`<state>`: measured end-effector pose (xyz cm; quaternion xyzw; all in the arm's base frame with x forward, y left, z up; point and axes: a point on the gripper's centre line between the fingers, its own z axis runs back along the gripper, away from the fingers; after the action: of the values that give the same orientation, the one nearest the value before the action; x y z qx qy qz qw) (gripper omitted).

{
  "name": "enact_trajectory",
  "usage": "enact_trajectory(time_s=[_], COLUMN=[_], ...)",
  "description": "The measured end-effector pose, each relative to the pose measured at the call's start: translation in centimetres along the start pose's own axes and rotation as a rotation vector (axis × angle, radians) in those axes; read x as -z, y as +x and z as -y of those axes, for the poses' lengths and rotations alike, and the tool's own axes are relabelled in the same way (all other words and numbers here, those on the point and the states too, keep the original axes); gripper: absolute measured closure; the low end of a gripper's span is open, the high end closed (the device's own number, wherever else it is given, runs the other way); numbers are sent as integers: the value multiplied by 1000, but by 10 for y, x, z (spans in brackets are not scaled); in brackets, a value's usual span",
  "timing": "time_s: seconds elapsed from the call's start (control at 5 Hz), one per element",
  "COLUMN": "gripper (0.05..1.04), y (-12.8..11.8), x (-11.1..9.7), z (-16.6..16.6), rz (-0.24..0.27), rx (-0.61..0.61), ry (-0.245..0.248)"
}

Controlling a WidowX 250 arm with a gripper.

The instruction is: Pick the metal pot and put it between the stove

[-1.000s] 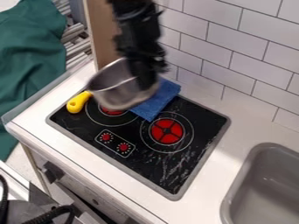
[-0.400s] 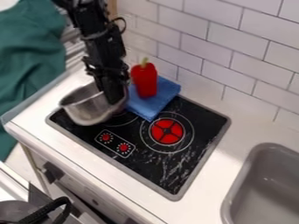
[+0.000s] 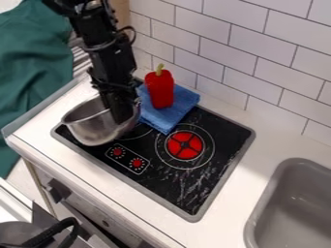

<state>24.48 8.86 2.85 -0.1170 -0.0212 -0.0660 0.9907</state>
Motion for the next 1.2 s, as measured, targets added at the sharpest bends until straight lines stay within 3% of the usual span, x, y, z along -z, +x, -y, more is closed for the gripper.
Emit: enact_trajectory(time_s=[0.4,0.8,1.2], gripper=[1028,1028,1005], y=[-5,5,9], x=[2,11,12], z=[16,40,46], rz=[-7,-41,-41], rx=[28,111,121], ry=[10,42,51])
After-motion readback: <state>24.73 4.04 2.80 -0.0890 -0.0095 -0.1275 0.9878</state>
